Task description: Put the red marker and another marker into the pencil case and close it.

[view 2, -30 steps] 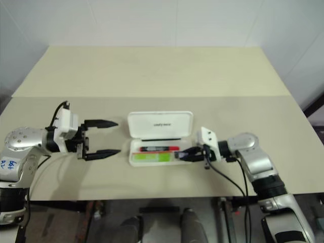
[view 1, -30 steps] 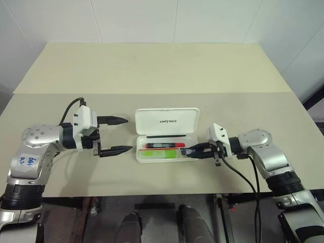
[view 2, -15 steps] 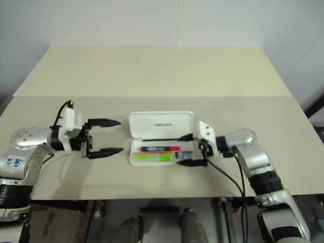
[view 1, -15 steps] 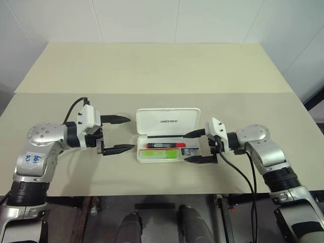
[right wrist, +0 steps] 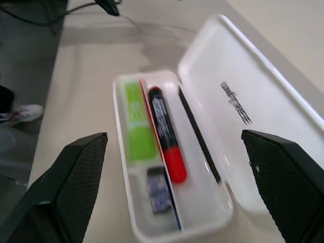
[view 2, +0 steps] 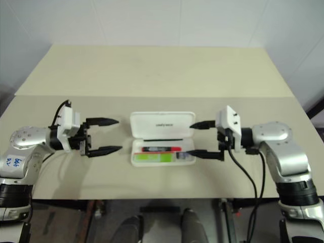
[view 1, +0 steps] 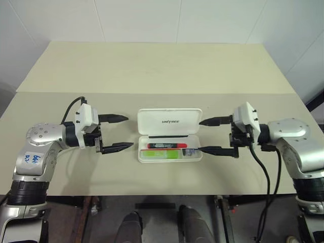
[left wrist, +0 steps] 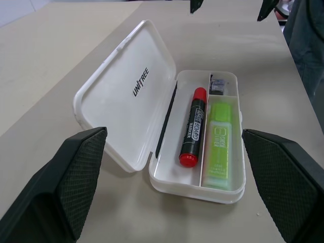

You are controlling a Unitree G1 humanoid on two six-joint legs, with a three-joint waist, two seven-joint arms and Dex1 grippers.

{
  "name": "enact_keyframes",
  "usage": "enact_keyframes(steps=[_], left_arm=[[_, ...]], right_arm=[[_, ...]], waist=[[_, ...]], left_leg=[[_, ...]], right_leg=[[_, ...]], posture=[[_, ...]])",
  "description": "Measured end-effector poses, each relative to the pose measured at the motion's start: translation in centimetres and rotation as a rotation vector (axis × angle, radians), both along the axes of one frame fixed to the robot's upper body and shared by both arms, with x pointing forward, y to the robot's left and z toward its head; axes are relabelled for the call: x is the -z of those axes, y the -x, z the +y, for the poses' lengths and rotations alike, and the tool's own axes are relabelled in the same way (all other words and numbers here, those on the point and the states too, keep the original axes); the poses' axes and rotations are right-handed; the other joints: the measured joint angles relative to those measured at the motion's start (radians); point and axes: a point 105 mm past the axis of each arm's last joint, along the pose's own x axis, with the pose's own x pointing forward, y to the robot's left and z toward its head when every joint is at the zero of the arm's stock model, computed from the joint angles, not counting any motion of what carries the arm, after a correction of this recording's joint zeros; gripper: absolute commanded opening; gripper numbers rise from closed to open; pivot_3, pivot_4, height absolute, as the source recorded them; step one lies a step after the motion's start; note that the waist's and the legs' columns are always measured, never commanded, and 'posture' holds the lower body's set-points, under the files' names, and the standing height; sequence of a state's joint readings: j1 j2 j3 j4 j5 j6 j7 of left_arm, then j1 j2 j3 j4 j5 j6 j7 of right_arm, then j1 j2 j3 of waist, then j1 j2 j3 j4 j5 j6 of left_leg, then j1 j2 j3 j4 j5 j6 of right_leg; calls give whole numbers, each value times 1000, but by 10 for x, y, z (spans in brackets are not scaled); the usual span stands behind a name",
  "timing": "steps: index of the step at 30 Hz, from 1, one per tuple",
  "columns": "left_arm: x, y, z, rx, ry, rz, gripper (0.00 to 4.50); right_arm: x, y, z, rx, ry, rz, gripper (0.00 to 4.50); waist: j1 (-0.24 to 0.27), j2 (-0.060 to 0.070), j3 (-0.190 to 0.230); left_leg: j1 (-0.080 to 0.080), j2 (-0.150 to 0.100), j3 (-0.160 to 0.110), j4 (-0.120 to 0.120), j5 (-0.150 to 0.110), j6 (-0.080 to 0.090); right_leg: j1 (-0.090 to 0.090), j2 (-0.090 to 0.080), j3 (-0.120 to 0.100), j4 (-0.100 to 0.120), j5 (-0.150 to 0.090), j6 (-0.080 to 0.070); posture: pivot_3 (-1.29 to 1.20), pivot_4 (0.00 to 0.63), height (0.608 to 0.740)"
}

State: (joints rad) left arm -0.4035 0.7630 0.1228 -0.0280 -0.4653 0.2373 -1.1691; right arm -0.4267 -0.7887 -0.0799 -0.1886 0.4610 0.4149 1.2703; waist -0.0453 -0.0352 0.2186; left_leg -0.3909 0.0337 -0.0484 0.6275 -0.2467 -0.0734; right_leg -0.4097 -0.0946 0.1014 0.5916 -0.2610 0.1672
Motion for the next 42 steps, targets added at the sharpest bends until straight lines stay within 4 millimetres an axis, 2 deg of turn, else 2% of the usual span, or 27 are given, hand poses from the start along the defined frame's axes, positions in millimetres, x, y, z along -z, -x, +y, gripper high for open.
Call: enact_keyframes(steps=[2, 6, 10, 16, 22, 24, 27, 31, 33, 37, 42], left_arm=[[1, 0, 4, -15, 6, 2, 4500], [1, -1, 6, -22, 12, -5, 3580], [5, -4, 10, -38, 29, 10, 2137], [-1, -9, 9, -36, 48, -12, 22], [-2, -14, 6, -51, 84, -16, 22], [-6, -22, 6, -96, 136, -31, 22], [-17, -35, 6, -173, 239, -51, 22], [-27, -54, 14, -288, 345, -52, 22], [-22, -62, 13, -318, 356, -19, 22], [1, -70, 5, -326, 307, 68, 22], [10, -80, -18, -260, 257, 118, 22]], right_arm=[[-4, 1, -12, 53, -4, -18, 4471], [-12, -1, -25, 118, -19, -69, 4500], [-11, -1, -31, 153, -25, -83, 4500], [-12, -1, -30, 164, -29, -93, 4500], [-12, -2, -30, 172, -30, -99, 4500], [-12, -2, -30, 177, -31, -100, 4500], [-12, -2, -30, 181, -31, -104, 4500], [-14, -2, -28, 185, -31, -117, 4500], [-14, -2, -28, 187, -31, -123, 4500], [-15, -3, -28, 197, -36, -128, 4500], [-17, 0, -24, 183, -52, -129, 4500]], waist=[[-3, 0, 0], [-9, 0, 0], [-9, 0, 0], [-7, 0, 0], [-7, 0, 0], [-7, 0, 0], [-5, 0, 0], [-3, 0, 0], [-1, 0, 0], [-1, 0, 0], [13, 0, 0]], left_leg=[[0, 0, 0, 0, 0, 0], [1, 0, 1, 1, 0, 0], [0, 0, 1, 1, 0, 0], [0, 0, 1, 1, 0, 0], [0, 0, 1, 1, 0, 0], [0, 0, 0, 1, 0, 0], [0, 0, 0, 2, 0, 0], [0, 0, 0, 2, 0, 0], [0, 0, 0, 1, 0, 0], [0, 0, 0, 1, 0, 0], [0, 0, 0, 1, 0, 0]], right_leg=[[0, 0, 0, 0, -1, -1], [0, 0, 0, 0, -4, -8], [0, 0, 0, 0, -4, -8], [0, 0, 0, 0, -4, -7], [0, 0, 0, 0, -3, -5], [0, 0, 0, 0, -3, -5], [1, 0, 0, 1, 2, 4], [1, 0, 0, 0, 2, 4], [1, 0, 0, 0, 2, 4], [0, 0, 0, 0, 2, 4], [1, 0, 0, -1, 2, 4]], posture=[[0, 150, 740], [0, 150, 740], [0, 150, 740], [0, 150, 740], [0, 150, 740], [0, 150, 740], [0, 150, 740], [0, 150, 740], [0, 150, 740], [0, 150, 740], [0, 150, 740]])
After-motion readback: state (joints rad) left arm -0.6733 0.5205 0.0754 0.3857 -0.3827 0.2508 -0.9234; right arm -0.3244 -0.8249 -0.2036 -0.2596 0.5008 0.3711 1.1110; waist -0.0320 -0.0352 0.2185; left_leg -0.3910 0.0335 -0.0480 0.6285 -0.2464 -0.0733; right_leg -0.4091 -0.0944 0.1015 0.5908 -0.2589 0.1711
